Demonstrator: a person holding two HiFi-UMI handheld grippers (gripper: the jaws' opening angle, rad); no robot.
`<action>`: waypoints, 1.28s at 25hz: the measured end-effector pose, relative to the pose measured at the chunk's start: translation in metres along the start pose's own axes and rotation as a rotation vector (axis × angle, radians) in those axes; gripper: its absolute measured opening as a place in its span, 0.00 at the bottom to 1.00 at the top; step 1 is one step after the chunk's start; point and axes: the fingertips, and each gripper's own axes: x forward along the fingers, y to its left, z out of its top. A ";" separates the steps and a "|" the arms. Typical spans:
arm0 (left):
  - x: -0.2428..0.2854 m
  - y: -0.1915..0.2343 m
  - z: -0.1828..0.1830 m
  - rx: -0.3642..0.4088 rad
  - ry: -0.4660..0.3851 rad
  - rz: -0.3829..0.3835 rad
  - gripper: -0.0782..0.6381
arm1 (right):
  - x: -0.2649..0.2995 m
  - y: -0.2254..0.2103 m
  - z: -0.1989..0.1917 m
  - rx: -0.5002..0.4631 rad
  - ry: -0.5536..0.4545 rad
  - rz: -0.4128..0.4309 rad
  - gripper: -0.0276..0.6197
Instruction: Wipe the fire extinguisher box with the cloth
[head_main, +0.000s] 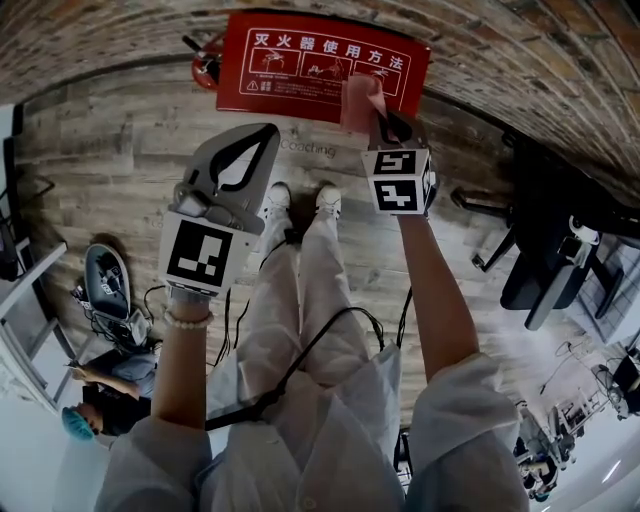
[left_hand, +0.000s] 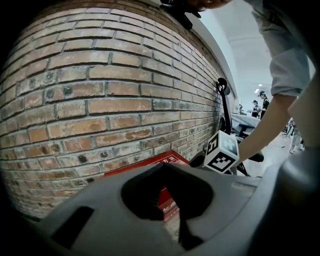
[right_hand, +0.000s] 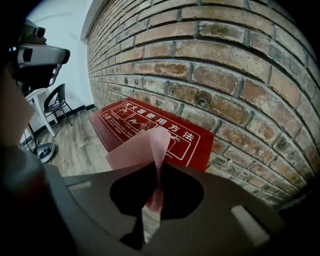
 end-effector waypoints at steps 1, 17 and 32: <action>0.001 -0.001 0.000 0.000 0.000 -0.002 0.10 | -0.001 -0.004 -0.002 0.010 0.000 -0.008 0.08; 0.007 -0.012 -0.001 0.006 0.003 -0.026 0.10 | -0.016 -0.054 -0.035 0.103 0.046 -0.129 0.08; -0.031 -0.006 0.034 0.030 -0.031 -0.022 0.10 | -0.062 -0.050 0.009 0.117 -0.050 -0.119 0.08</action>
